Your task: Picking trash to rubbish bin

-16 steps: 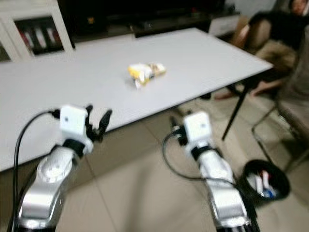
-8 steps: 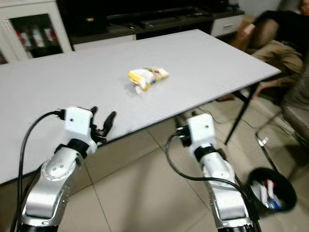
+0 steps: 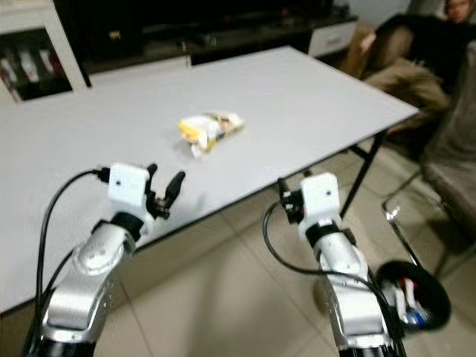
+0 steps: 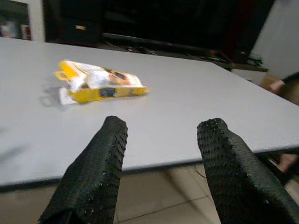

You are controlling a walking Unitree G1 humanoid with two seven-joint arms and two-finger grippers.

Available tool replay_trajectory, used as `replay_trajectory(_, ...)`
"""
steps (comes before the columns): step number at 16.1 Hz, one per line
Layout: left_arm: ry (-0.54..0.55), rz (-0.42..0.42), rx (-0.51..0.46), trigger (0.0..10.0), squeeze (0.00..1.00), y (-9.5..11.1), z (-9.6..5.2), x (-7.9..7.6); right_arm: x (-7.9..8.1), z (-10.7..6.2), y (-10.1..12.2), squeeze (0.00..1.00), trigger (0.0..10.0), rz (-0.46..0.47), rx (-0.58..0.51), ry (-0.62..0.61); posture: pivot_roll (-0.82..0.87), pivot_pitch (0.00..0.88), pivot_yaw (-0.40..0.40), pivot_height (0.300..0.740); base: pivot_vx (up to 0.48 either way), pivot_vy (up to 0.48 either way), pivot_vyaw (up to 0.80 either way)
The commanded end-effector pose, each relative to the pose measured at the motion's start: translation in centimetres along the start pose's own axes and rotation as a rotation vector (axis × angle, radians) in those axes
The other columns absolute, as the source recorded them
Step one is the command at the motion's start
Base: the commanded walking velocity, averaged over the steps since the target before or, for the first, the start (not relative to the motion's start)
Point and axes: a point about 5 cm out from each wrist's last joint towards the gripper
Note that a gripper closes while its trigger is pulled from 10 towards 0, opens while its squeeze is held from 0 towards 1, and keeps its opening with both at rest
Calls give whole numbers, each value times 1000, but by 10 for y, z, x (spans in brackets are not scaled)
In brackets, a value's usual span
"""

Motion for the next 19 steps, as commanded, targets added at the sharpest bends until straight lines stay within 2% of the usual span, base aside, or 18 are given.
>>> replay_trajectory(1,42,13,2,10000,0,-1,2,12,9,4,1,0,10000,14,-5,28,-4,0,-24,740,349,0,0)
replay_trajectory(4,56,20,9,10000,0,-2,3,17,15,5,1,0,10000,20,-6,57,-1,0,-21,740,349,0,0)
replay_trajectory(8,65,54,27,10000,0,-9,1,28,15,4,-1,0,10000,19,0,66,3,0,-24,740,349,0,0)
replay_trajectory(12,92,52,29,10000,0,-9,2,37,16,4,-1,0,10000,16,-2,76,4,0,-24,740,351,0,0)
replay_trajectory(19,87,30,28,10000,0,-11,3,35,16,3,-2,0,10000,9,0,82,3,0,-20,740,350,0,0)
Point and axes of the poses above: a point about 5 cm out from each wrist's last joint towards the gripper, its own z axis pointing out of the wrist towards the gripper, its own y axis along the axis of the wrist's last joint, x = y × z, and after that the axes turned 13 degrees about z, right-handed
